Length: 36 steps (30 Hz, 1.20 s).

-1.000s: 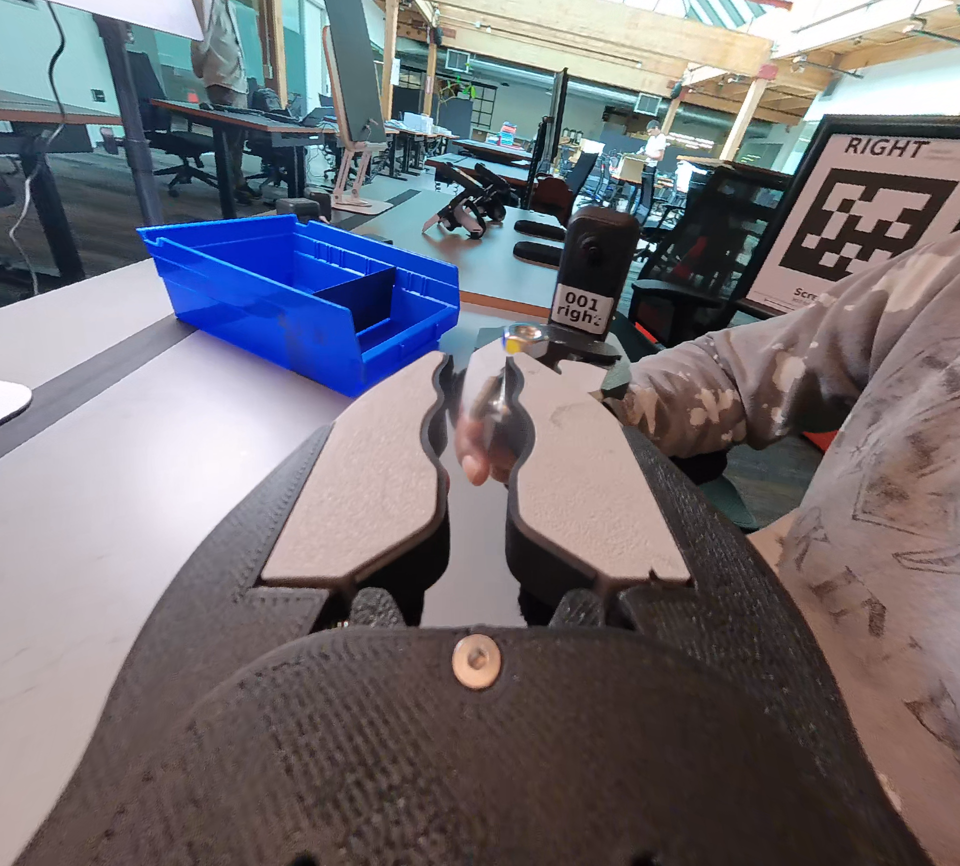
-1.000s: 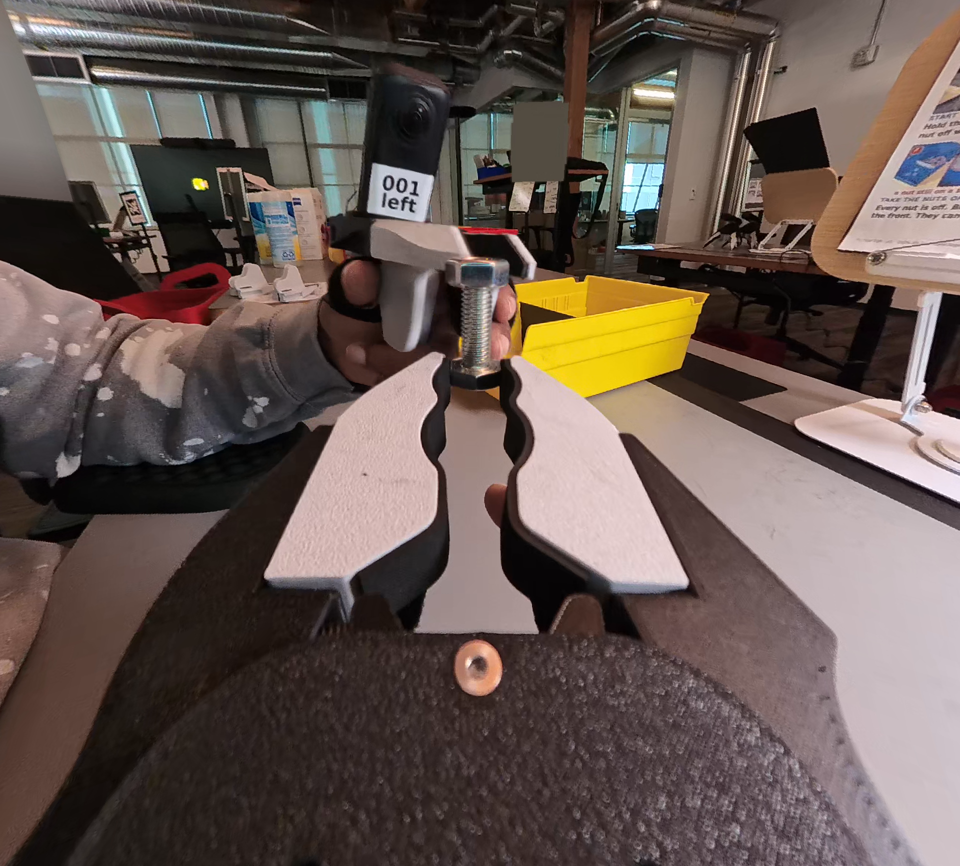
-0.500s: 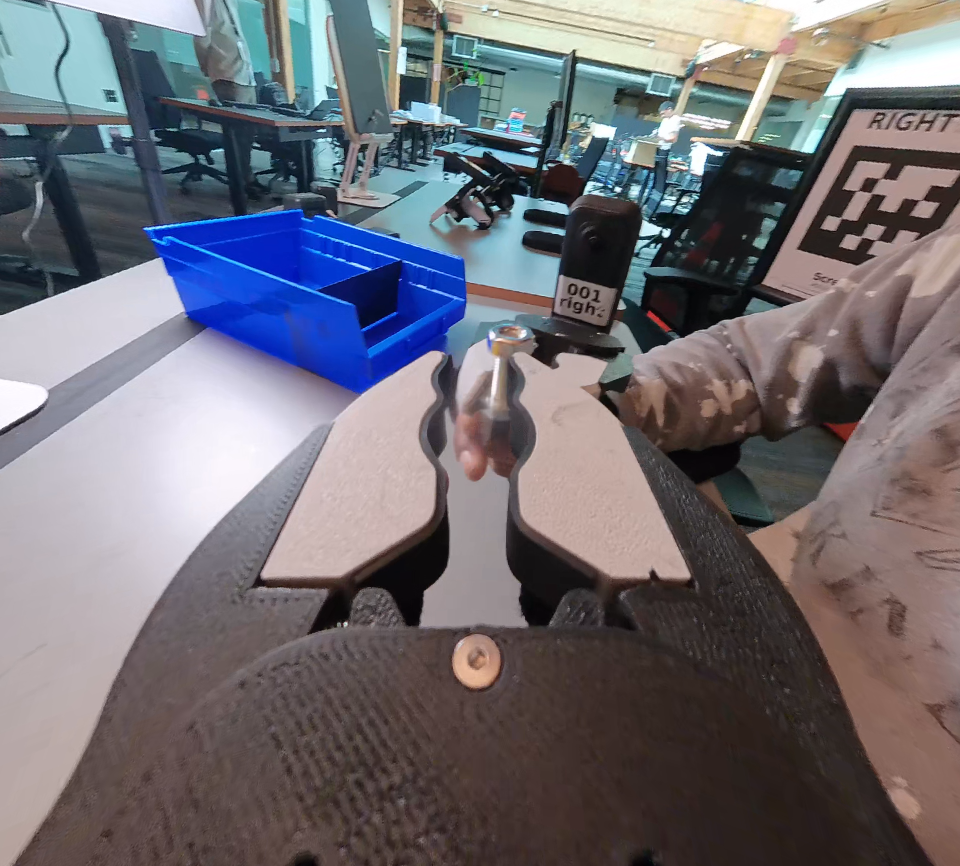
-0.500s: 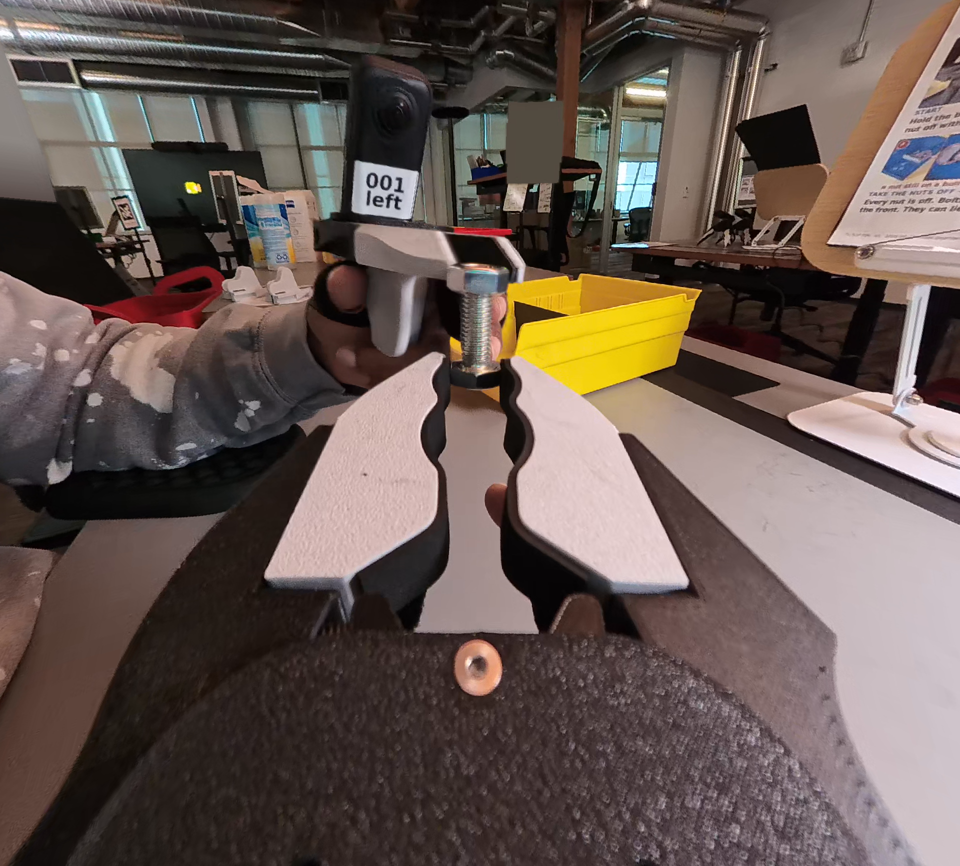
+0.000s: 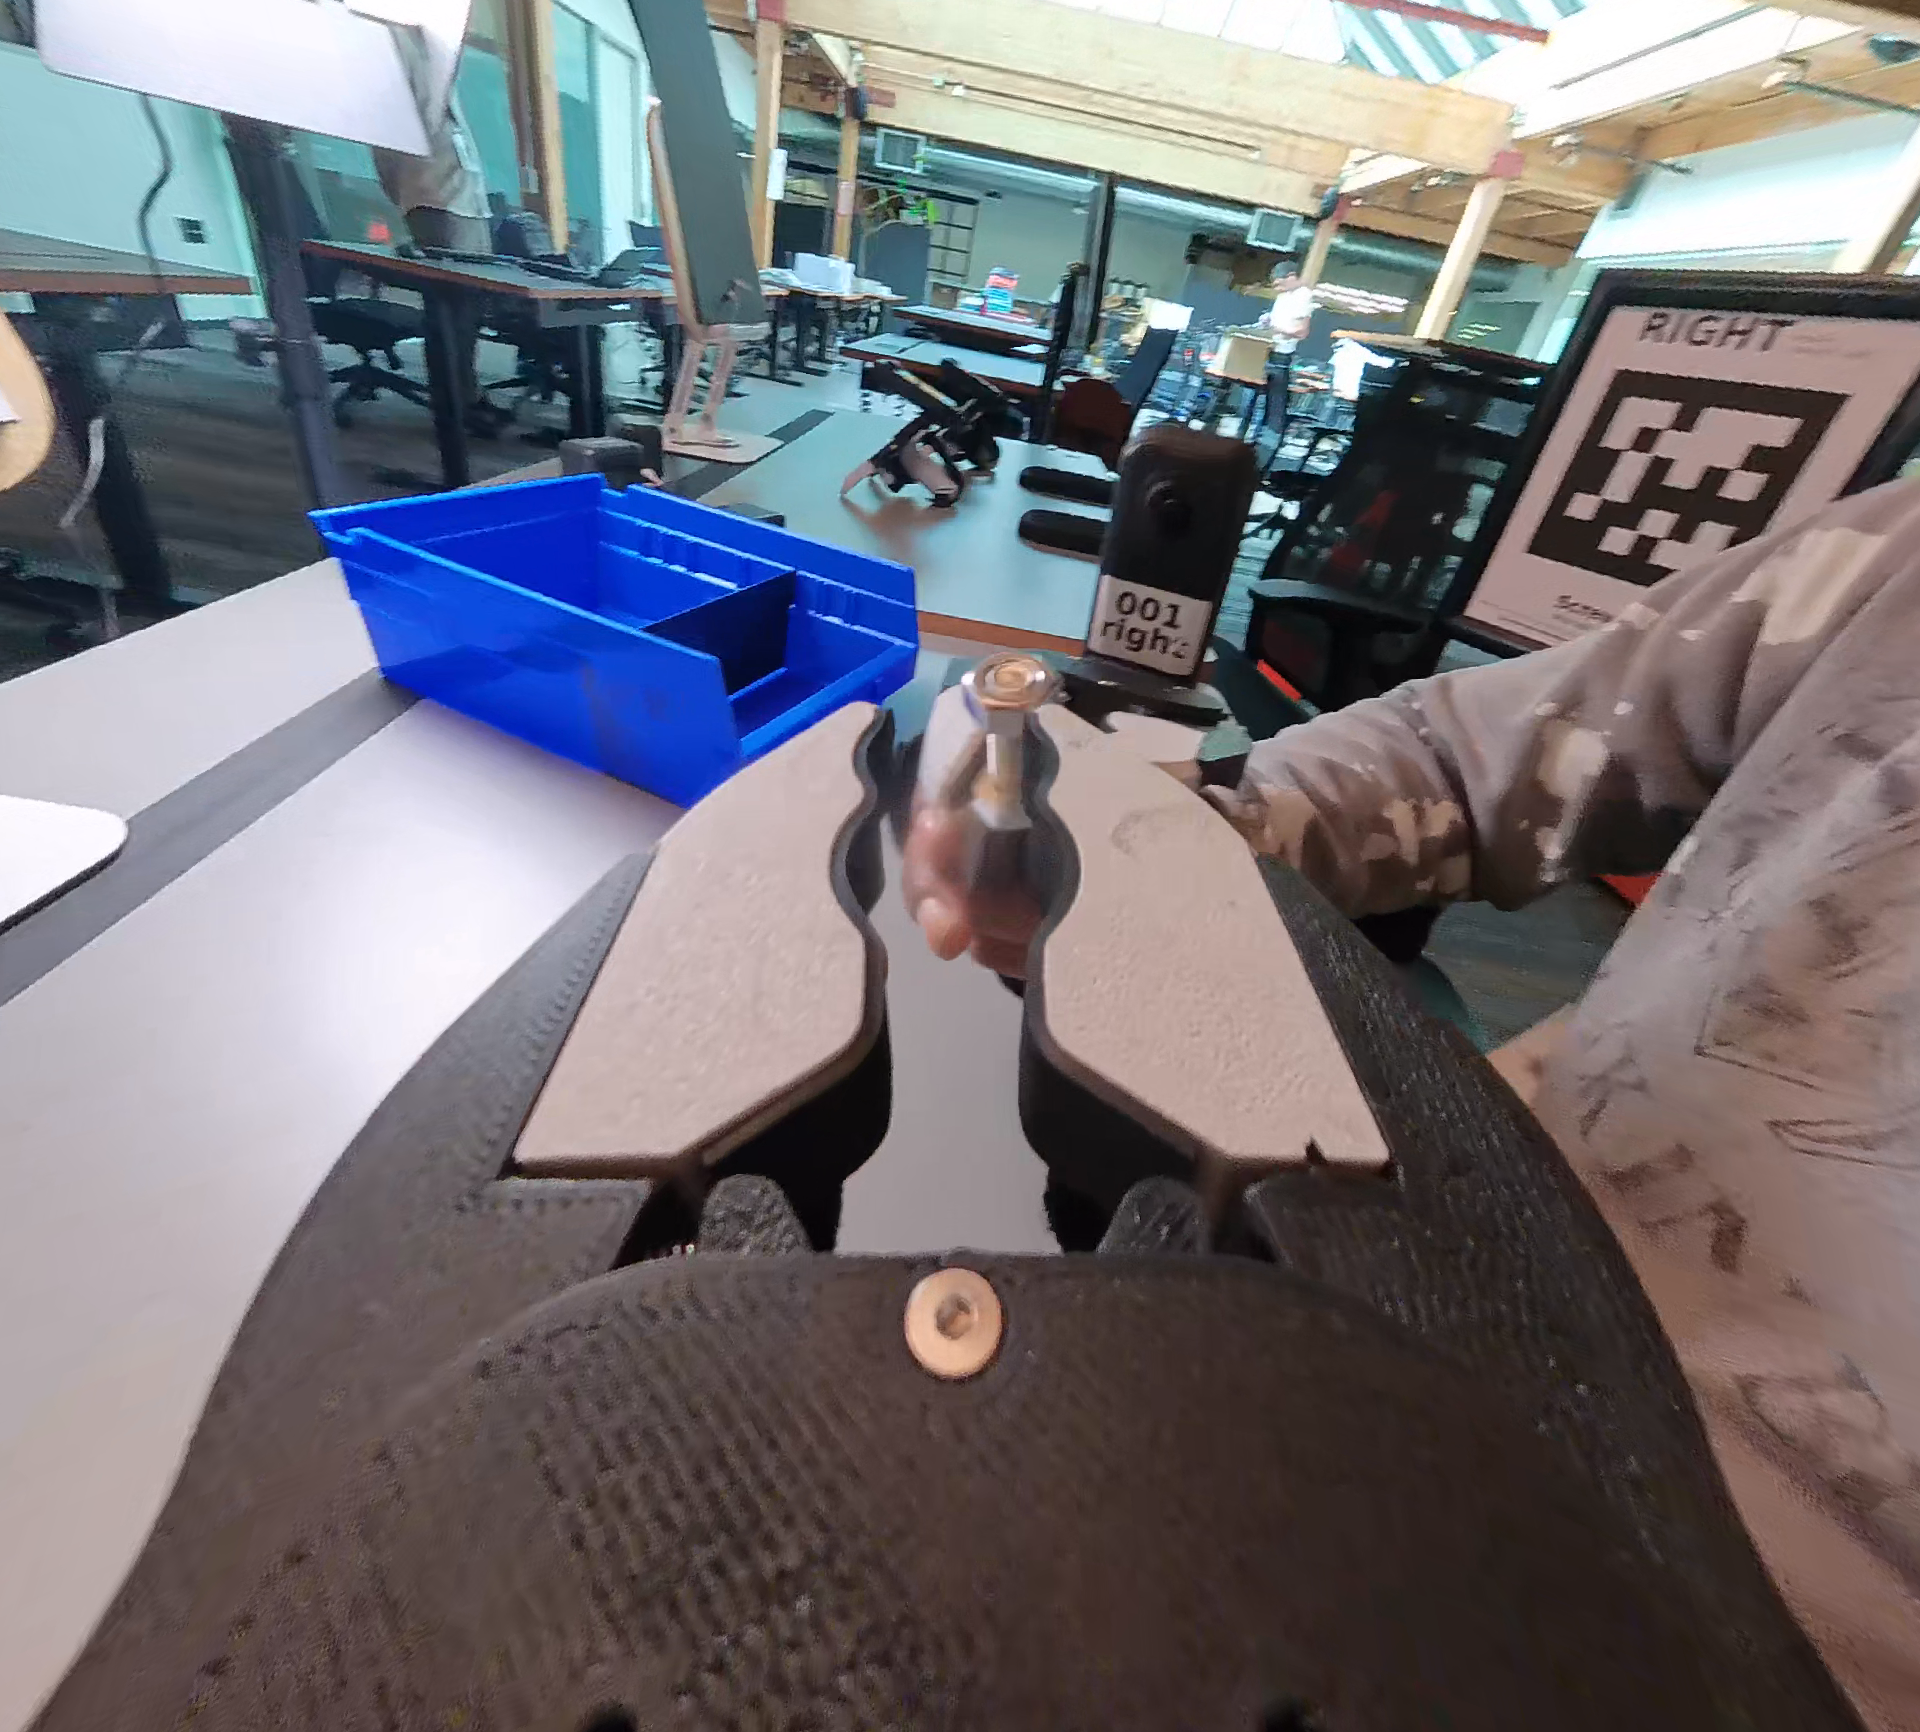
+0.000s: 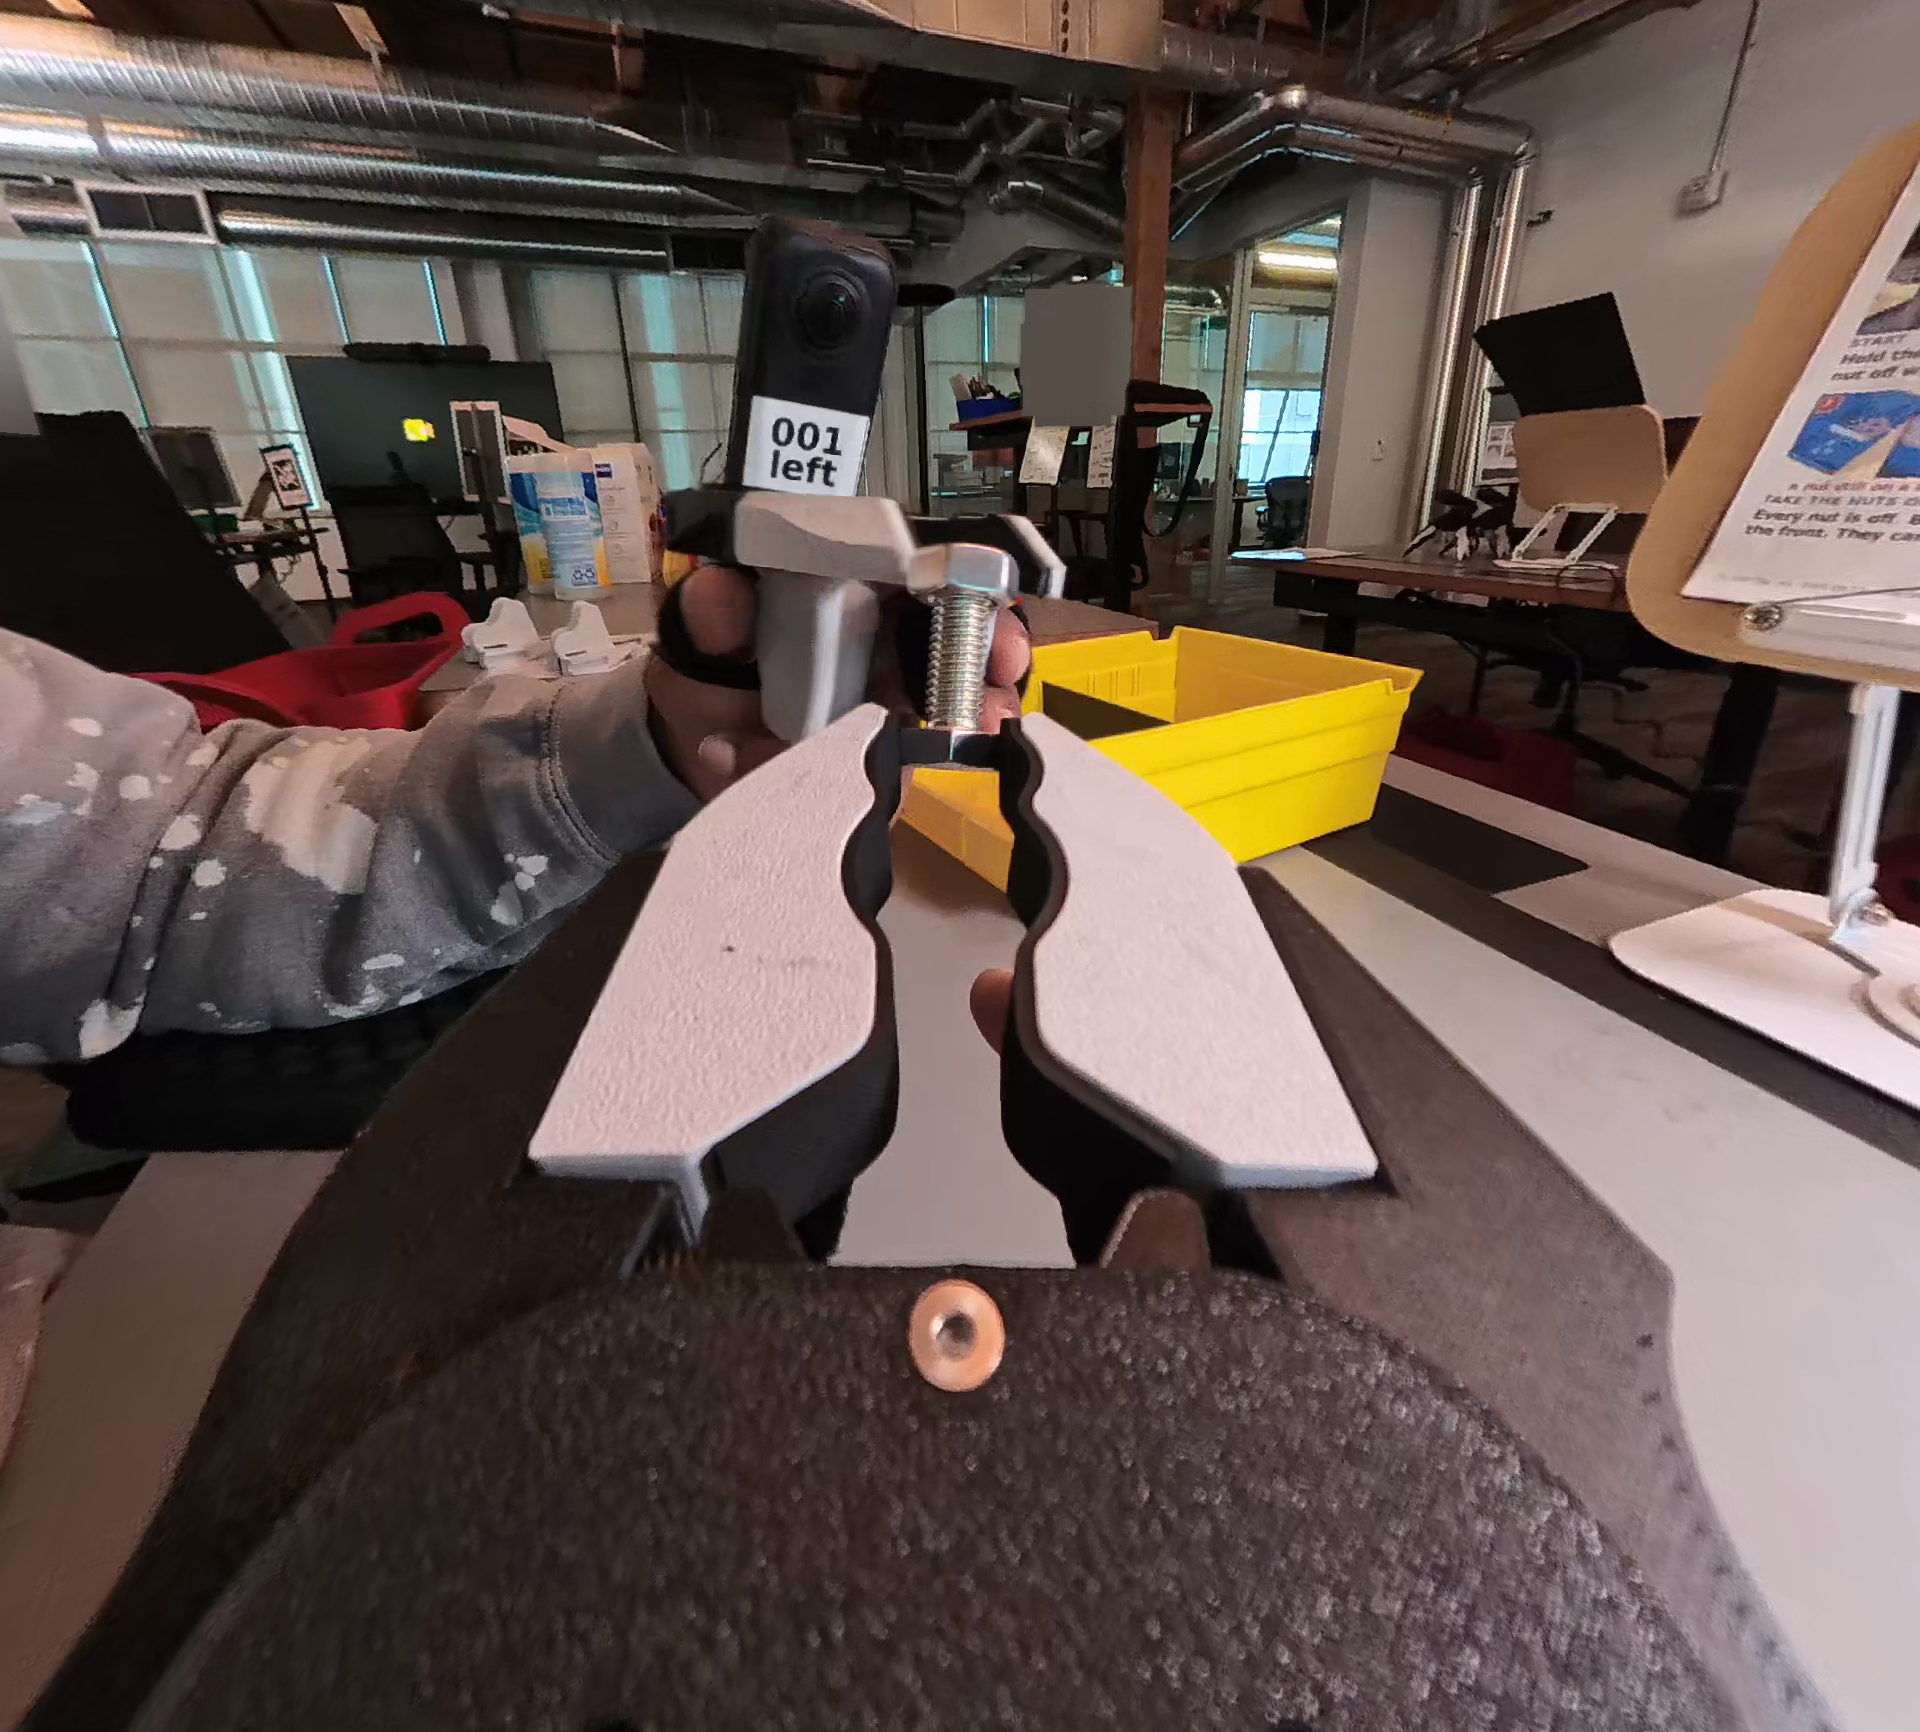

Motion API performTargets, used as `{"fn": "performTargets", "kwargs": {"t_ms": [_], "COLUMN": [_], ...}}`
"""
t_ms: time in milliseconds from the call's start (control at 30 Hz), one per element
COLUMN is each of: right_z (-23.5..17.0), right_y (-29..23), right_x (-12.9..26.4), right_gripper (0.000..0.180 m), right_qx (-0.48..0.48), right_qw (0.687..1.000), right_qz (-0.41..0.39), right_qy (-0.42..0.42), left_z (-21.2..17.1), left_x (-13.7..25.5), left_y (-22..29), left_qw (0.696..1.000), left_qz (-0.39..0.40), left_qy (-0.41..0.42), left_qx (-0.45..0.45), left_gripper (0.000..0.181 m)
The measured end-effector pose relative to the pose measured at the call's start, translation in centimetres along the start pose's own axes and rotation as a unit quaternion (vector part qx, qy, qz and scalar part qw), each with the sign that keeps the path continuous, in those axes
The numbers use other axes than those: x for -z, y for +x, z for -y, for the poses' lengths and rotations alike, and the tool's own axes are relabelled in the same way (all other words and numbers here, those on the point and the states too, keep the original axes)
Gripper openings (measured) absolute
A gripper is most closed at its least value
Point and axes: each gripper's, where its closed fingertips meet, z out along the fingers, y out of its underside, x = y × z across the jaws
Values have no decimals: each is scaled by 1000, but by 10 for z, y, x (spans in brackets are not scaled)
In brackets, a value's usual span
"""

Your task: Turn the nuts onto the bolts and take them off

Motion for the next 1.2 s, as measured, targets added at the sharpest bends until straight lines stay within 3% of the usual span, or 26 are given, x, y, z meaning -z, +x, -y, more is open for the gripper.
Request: {"fn": "performTargets", "kwargs": {"t_ms": [133,433,767,967,1033,1200], "right_z": [0,-23,-30,-19,-11,-12], "right_y": [-3,8,11,1,-1,4], "right_x": [-15,-23,-19,-12,-8,-4], "right_gripper": [18,18,18,18,18,18], "right_qx": [5,18,17,-5,-20,-19], "right_qw": [1000,998,997,999,999,999], "right_qz": [10,-30,-29,17,34,26], "right_qy": [3,-54,-74,-33,-9,-14], "left_z": [3,-12,-18,-13,-9,-4], "left_x": [-1,-3,-7,-5,1,4], "left_y": [8,-6,-9,-2,-8,-10], "left_qw": [1000,992,993,999,999,1000], "left_qz": [-4,69,72,25,28,22], "left_qy": [-7,-69,-63,-30,-14,8], "left_qx": [-17,-77,-71,-28,-11,11], "left_gripper": [21,20,20,29,18,22]}}
